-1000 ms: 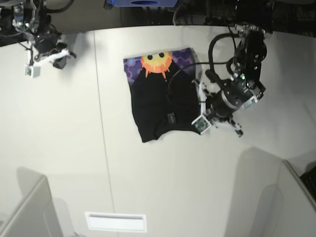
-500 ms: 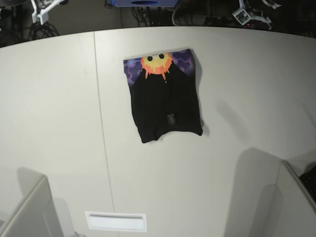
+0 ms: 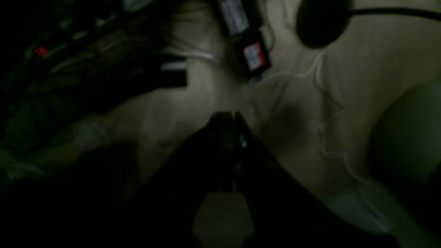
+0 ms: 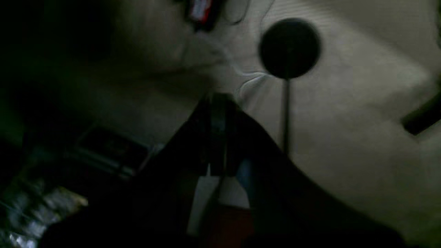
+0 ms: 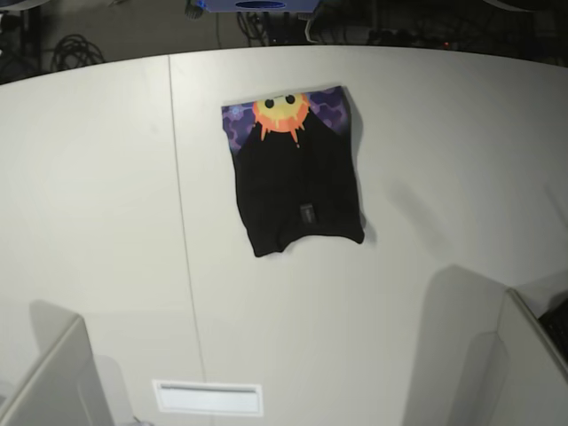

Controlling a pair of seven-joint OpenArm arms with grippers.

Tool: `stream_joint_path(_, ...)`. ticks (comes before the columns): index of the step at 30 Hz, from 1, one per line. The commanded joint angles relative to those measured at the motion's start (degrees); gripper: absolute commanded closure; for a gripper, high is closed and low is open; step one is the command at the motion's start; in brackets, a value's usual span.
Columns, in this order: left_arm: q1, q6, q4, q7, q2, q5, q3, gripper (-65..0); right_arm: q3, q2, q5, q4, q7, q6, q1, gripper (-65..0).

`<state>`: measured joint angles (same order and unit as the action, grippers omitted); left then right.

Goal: Fold the T-shirt properly

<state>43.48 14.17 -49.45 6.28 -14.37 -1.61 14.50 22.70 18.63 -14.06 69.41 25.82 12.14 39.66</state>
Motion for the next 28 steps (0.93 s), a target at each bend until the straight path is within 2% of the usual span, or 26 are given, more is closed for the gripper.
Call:
stream_joint_path(1, -0.63, -1.21, 5.19, 1.23, 1.05, -0.81, 1.45, 0.0, 0.64, -0.48, 1.01, -3.60, -0.90, -0.49, -0.58, 0.0)
stream_joint_path(4, -9.33, -3.84, 23.91, 9.14, 4.66, -0.81, 2.07, 0.0, 1.43, -4.96, 1.27, -18.81, -8.29, -0.49, -5.24, 0.0)
stream_joint_path(8, -21.99, -3.76, 45.98, 16.97, 8.96, -1.34, 2.77, 0.0, 3.46, -11.38, 1.36, -45.71, -23.49, -0.93, -14.91, 0.0)
stream_joint_path(11, -26.21, -3.67, 48.44, 18.11, 10.11, -1.34, 2.77, 0.0, 8.20, -14.55, 1.27, -60.75, -37.12, -7.09, -19.75, 0.0)
stream_joint_path(13, -27.97, -3.67, 46.68, 17.94, 10.11, -1.07, 2.42, 0.0, 9.87, -15.25, 1.01, -63.82, -44.68, -13.59, -20.98, 0.0)
stream_joint_path(14, -29.02, -3.67, 46.07, 17.41, 10.02, -0.90, 2.25, 0.0, 9.52, -15.25, 1.01, -63.65, -46.44, -16.49, -21.07, 0.0)
stream_joint_path(16, -30.78, -3.76, 46.24, 14.42, 10.02, -0.90, 2.16, 0.0, 8.91, -15.25, 1.01, -63.30, -46.97, -19.92, -21.42, 0.0)
stream_joint_path(19, -31.40, -3.76, 45.98, 12.05, 10.11, -0.90, 2.16, 0.0, 9.17, -15.42, 1.01, -63.03, -46.97, -20.10, -21.77, 0.0)
stream_joint_path(28, -32.28, -3.84, 45.98, 13.45, 10.02, -0.90, 2.16, 0.0, 8.82, -15.69, 1.01, -63.03, -47.23, -20.10, -21.86, 0.0)
